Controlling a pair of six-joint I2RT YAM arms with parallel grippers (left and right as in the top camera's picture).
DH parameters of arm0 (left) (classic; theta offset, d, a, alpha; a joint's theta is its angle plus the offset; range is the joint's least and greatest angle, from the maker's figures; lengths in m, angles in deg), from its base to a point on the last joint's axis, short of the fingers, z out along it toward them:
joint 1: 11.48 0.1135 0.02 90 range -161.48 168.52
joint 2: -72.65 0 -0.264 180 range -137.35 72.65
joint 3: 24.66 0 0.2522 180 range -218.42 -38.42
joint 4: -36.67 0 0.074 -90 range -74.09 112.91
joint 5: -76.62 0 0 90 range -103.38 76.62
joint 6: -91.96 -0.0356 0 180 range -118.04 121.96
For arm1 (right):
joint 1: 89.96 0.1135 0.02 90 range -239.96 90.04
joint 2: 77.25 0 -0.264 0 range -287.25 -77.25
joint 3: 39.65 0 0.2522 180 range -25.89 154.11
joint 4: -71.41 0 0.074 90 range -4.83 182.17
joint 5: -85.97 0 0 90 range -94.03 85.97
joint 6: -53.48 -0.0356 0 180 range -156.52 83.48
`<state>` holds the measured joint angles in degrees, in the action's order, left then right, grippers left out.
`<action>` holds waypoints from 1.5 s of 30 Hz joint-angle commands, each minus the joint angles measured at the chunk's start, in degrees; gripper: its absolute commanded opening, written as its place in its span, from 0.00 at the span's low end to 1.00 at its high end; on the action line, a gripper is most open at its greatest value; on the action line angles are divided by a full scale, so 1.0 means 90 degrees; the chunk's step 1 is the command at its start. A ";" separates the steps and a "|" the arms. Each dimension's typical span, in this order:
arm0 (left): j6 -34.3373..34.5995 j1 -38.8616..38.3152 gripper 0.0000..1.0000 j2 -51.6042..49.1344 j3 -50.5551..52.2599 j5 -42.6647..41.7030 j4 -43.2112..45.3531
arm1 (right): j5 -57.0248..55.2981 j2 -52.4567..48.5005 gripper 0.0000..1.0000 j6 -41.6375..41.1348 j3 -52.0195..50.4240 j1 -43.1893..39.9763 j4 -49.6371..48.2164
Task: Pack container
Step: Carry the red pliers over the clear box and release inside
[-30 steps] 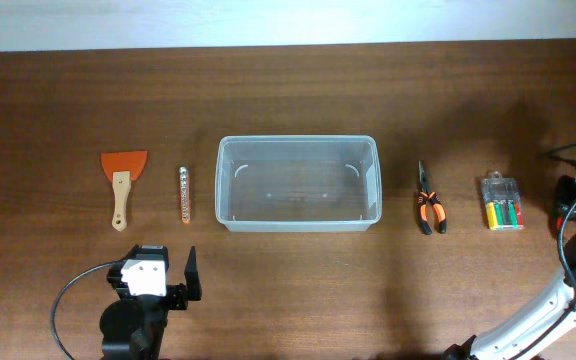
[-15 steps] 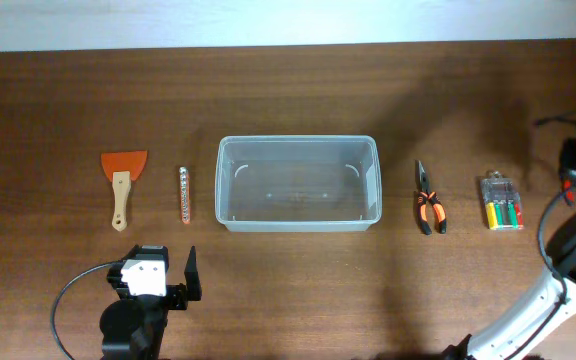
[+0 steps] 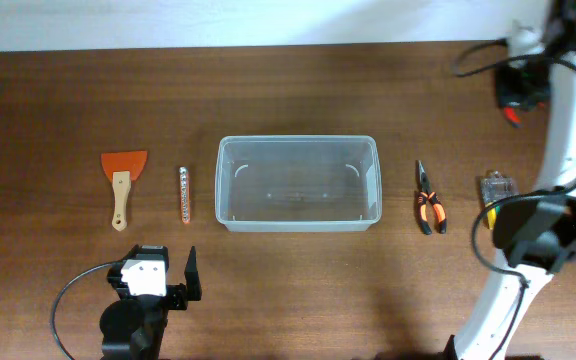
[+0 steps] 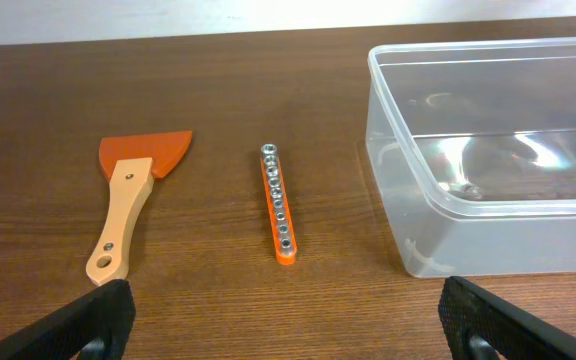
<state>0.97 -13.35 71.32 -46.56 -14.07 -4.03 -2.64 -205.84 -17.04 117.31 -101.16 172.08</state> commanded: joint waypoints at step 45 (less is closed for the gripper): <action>0.0017 -0.0032 0.99 0.0036 0.0046 -0.0070 0.0017 | 0.0809 0.0090 0.12 0.0301 -0.2584 0.4369 -0.0534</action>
<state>0.97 -13.35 71.32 -46.56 -14.07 -4.03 3.64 -205.84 -14.83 95.84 -62.32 168.19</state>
